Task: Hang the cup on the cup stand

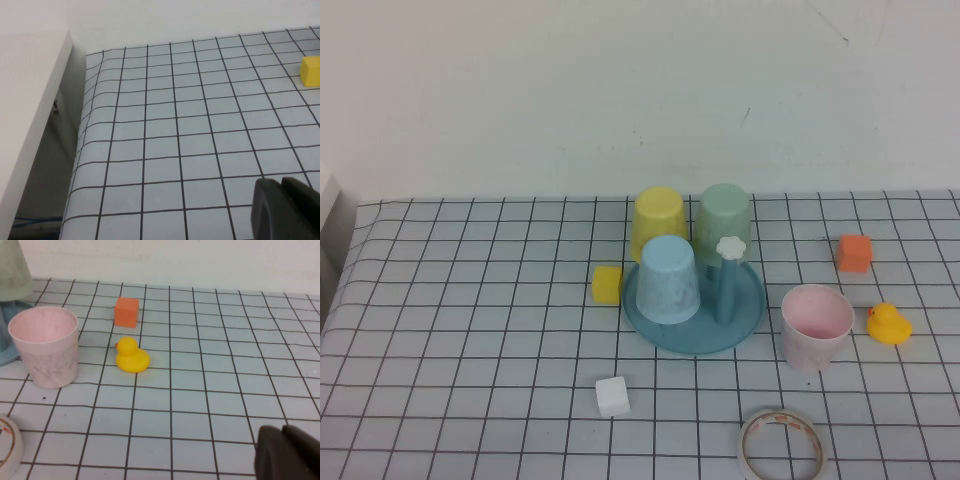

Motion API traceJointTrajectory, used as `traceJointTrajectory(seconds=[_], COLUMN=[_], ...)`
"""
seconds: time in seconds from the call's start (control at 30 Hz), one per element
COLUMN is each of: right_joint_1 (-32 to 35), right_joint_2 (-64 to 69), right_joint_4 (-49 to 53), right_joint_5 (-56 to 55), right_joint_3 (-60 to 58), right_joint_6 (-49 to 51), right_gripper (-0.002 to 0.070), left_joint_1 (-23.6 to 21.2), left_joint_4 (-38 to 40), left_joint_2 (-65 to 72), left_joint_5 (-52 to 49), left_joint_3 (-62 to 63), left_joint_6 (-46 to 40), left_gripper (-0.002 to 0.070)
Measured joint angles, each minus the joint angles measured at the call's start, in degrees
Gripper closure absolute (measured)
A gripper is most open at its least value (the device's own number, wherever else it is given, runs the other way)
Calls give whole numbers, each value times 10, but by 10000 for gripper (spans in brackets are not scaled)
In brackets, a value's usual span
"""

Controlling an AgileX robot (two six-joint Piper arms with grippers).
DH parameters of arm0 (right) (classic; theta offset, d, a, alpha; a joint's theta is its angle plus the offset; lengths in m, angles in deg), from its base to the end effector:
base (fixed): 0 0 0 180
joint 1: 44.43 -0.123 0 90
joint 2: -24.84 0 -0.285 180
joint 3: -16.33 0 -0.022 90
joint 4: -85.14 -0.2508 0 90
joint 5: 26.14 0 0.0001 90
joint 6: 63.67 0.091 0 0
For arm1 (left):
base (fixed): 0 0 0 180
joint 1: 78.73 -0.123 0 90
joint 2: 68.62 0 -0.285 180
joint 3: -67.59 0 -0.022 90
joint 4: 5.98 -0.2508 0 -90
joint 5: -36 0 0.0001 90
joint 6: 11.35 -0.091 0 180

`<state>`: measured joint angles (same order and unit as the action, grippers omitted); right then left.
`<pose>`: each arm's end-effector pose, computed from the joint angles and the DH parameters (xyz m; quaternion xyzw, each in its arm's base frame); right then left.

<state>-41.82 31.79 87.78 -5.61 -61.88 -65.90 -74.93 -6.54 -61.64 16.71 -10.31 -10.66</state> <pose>0.0526 -0.0039 0.1759 -0.0097 0.7968 -0.0449 0.6025 0.0531 -0.0032 0.1796 0.0241 0.7886 -0.0200 0.6142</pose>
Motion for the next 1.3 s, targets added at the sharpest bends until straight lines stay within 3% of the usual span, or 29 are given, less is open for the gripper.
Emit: traceJointTrajectory(seconds=[1.3], right_joint_1=[0], right_joint_2=[0], right_joint_4=[0], right_joint_5=[-2], right_joint_3=[0], right_joint_6=[0], right_gripper=[678], left_joint_1=[0], left_joint_4=[1], left_joint_2=[0], left_joint_5=[10], left_joint_3=[0], left_joint_6=[0], left_gripper=[676])
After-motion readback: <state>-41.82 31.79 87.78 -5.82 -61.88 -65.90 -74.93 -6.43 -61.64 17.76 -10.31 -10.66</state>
